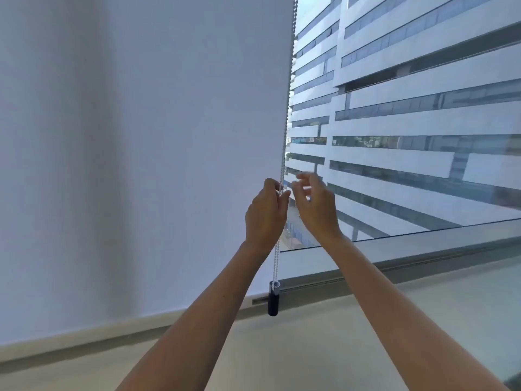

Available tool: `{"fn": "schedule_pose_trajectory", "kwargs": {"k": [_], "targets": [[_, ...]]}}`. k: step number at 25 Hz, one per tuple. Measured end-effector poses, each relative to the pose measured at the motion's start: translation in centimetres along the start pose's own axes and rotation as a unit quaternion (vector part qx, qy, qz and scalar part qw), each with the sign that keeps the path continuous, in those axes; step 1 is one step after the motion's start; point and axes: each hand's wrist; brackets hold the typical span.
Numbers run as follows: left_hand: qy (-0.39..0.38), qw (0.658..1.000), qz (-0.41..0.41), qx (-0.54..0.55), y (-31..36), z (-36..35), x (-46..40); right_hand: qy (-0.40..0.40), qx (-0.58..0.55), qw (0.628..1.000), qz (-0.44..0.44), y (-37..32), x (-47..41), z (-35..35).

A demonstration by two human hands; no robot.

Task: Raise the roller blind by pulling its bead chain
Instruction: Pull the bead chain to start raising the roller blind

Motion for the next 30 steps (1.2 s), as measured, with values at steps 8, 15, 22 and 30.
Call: {"fn": "schedule_pose_trajectory", "kwargs": {"k": [8, 15, 22, 30], "targets": [[-0.008, 0.996, -0.093, -0.017, -1.2, -0.4, 0.0, 0.09, -0.07, 0.991, 0.066, -5.1, -5.8, 0.0], [-0.012, 0.996, -0.092, 0.001, -0.8, -1.4, 0.3, 0.099, -0.091, 0.99, 0.051, -8.0, -9.5, 1.2], [0.142, 0.98, -0.073, 0.117, 2.0, 2.0, -6.0, 0.056, -0.074, 0.995, 0.037, -3.5, -7.0, 0.9], [0.078, 0.985, -0.03, 0.148, 6.2, 4.9, -16.5, -0.015, -0.069, 0.997, 0.024, 4.7, 3.3, -2.0]]}}
Point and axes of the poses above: each hand's wrist, its own x-axis away from the middle knuckle, its own z-axis out of the back of the hand, y = z × x, and after that the axes turned 11 degrees about -z, right-handed
